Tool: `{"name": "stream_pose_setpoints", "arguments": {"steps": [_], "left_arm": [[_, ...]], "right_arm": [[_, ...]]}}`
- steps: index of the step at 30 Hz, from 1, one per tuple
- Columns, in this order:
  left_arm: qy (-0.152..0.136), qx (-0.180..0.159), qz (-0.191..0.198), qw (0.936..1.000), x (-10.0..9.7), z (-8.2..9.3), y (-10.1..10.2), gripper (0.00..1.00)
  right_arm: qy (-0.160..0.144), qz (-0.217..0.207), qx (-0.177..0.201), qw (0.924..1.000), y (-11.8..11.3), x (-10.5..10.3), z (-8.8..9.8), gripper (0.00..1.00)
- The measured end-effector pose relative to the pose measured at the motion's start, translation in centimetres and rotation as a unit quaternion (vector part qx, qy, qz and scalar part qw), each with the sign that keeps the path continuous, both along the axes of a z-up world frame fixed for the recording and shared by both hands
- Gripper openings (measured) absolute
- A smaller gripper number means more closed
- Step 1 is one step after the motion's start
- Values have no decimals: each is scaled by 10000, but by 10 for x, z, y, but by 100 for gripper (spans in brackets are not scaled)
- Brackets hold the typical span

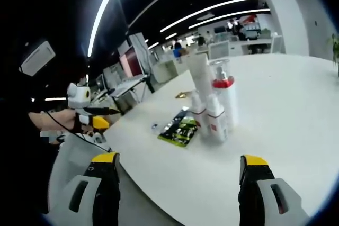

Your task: Arrange the skincare products in the storage area until every visible bottle or jar stands upright without overlapping.

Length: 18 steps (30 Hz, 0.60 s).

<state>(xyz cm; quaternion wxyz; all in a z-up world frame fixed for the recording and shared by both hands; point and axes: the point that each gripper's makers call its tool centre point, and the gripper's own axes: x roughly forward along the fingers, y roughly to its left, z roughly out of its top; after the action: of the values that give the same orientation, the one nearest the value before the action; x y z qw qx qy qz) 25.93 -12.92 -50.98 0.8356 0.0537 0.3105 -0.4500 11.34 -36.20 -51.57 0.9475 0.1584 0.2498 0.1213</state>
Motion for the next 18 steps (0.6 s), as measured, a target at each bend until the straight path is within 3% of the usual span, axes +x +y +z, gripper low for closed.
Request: {"name": "stream_pose_setpoints", "arguments": {"steps": [6,11,18], "left_arm": [[-58,199,-437,9988,7,2,-11,99],[-90,303,-553,9980,23,8,-22,99],[-167,707,-834,9939,47,1,-32,96]], "right_arm": [[40,31,10,10000,1,-1,-1,98],[52,1,37,10000,0,-1,-1,98],[143,-26,81,9999,-2,-1,-5,98]]}}
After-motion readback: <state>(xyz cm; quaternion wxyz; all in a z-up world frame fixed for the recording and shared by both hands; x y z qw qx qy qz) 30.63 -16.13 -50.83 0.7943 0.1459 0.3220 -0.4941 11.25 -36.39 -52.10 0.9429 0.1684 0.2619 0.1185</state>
